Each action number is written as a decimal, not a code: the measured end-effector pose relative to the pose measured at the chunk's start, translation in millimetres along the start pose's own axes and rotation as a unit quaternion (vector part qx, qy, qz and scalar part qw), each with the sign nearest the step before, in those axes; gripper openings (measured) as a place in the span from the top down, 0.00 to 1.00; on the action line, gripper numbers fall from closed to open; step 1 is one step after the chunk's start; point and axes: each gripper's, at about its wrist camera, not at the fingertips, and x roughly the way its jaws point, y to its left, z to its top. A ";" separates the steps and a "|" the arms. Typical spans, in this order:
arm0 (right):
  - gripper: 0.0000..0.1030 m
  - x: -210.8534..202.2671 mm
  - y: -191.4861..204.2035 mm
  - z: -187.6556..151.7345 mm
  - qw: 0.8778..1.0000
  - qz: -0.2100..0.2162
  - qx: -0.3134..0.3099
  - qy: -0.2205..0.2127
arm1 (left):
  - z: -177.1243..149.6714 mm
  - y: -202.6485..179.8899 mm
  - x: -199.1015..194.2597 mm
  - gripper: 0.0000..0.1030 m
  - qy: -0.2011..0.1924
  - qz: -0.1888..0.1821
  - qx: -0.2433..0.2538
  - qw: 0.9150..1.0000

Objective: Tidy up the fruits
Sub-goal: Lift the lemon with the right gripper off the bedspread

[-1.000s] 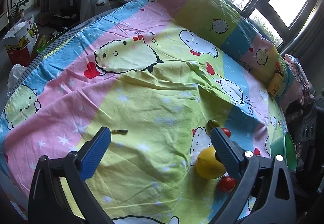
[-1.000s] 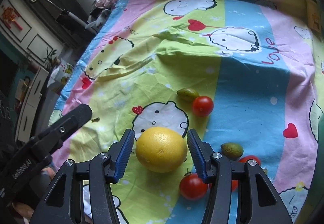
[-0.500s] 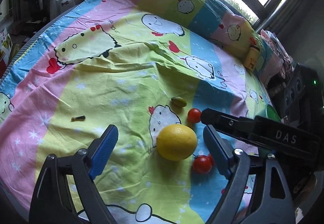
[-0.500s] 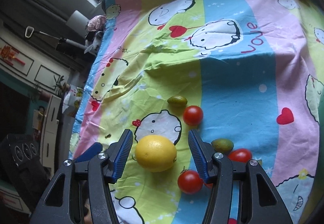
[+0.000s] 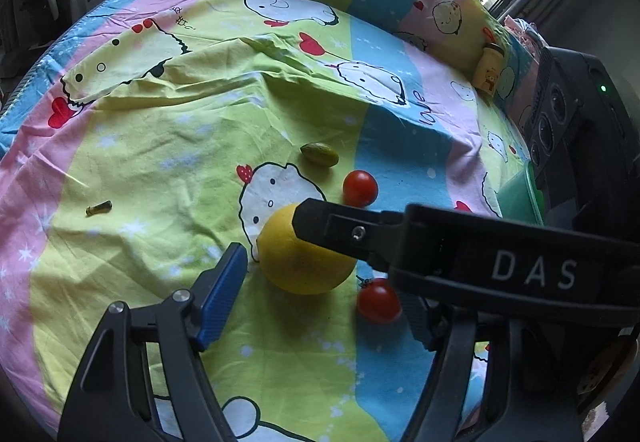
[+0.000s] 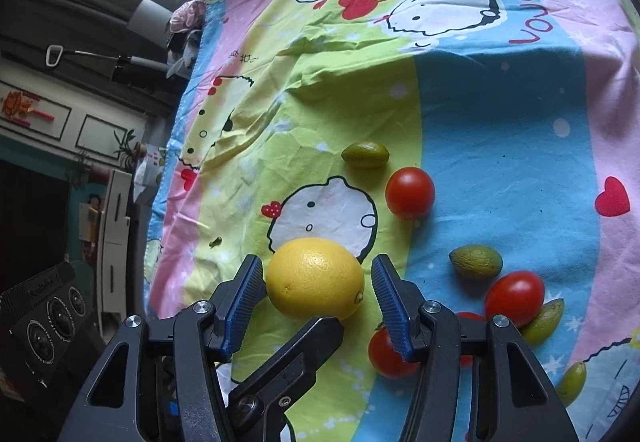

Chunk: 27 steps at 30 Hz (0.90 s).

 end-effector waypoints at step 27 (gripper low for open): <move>0.44 11.8 5.6 -1.3 0.999 0.001 -0.027 0.019 | -0.5 2.6 14.8 0.43 0.018 0.012 -0.003 1.000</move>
